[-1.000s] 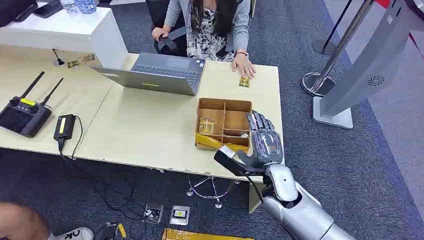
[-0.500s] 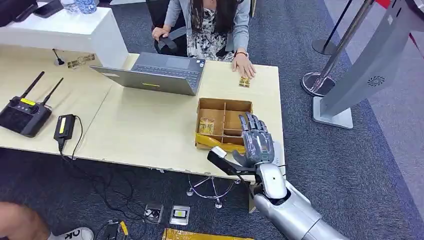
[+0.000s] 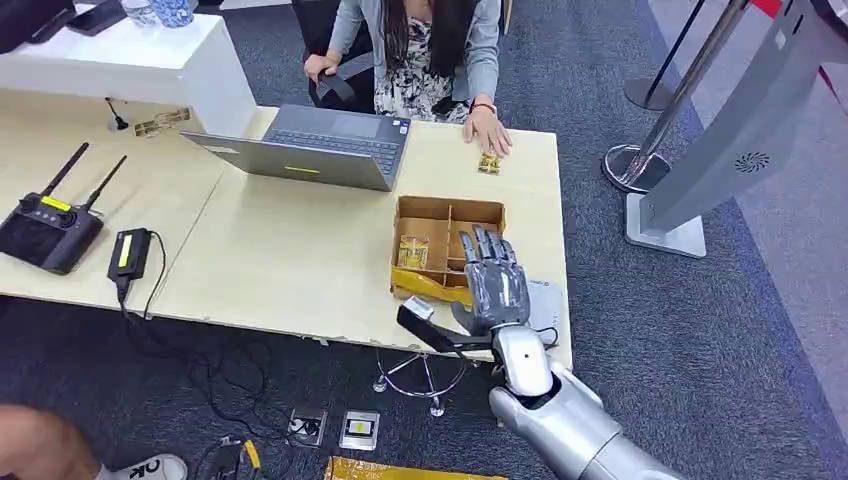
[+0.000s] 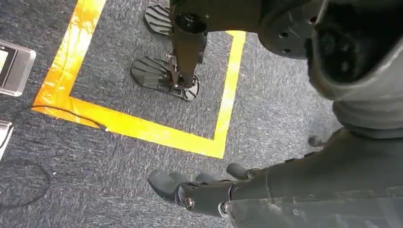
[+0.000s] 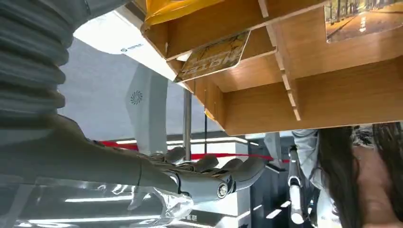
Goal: Pass the card to the sensor for recognition and then transmit it.
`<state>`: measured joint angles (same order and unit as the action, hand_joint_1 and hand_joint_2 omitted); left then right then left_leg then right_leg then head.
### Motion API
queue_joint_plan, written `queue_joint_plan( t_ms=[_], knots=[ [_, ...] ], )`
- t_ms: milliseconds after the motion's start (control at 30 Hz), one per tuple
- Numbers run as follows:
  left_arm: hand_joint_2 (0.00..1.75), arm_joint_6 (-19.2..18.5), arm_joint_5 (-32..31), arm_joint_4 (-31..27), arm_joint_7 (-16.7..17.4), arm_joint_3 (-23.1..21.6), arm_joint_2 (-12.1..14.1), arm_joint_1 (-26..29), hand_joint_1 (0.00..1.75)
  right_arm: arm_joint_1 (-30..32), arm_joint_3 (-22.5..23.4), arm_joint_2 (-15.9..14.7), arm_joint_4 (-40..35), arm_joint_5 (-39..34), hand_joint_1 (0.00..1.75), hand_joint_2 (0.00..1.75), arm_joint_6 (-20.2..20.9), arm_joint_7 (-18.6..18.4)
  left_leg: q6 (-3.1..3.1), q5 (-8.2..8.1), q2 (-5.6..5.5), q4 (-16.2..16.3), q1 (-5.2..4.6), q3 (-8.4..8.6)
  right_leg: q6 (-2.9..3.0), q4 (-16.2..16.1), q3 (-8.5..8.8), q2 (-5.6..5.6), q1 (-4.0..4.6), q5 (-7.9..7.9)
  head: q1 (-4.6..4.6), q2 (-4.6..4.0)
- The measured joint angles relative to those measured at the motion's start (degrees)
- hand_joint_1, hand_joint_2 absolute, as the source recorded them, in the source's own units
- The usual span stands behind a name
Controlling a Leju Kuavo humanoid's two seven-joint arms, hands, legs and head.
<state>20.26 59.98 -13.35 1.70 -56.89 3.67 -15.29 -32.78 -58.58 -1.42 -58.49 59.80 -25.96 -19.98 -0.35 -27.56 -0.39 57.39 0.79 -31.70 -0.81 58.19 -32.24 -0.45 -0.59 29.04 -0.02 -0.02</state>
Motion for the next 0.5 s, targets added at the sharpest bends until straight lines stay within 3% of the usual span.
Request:
queue_joint_plan(
  t_ms=[500],
  knots=[
    [0.00, -0.41, -0.15, 0.00, 0.00, 0.00, 0.00, -0.17, 0.00, -1.49, 0.00, 1.88, 2.75, 0.11, 0.00, 1.75, 2.51, 0.68, 0.00, 0.00, 0.00, 0.00, 0.00, 0.00, 0.00, 0.00, -0.01, 0.01, 0.00, 0.00, 0.00, 0.00]
  ],
)
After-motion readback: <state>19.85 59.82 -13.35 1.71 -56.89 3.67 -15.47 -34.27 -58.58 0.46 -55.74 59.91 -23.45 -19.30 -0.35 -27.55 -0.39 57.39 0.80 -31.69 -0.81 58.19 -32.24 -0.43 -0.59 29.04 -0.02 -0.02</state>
